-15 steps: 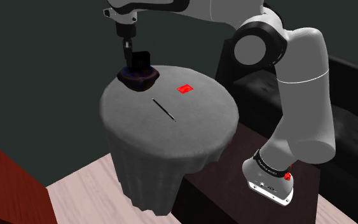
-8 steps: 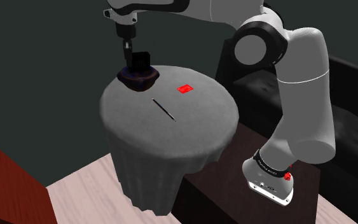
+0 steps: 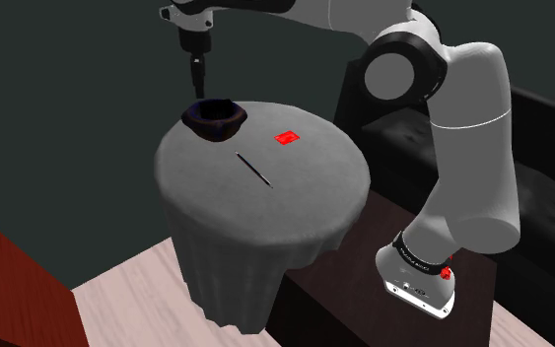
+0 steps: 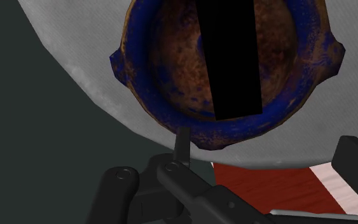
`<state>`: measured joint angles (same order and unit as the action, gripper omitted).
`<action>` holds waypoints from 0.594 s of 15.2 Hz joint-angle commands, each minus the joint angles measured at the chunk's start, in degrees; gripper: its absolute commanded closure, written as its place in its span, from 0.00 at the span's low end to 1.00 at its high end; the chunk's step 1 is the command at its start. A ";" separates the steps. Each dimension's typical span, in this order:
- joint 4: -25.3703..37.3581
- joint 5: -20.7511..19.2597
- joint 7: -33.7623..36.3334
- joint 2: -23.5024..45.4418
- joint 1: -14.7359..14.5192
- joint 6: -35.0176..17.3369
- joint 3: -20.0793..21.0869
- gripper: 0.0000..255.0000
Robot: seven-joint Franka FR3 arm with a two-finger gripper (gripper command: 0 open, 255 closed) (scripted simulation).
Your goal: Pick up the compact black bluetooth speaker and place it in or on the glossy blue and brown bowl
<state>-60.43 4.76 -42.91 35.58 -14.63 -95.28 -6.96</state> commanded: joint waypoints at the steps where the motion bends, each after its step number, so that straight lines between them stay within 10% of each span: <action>1: 7.18 0.16 0.12 2.23 0.49 4.98 0.06 0.00; 9: 10.37 0.22 0.20 3.20 0.71 7.19 0.10 0.00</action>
<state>-50.09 4.98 -42.72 38.76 -13.92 -88.12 -6.85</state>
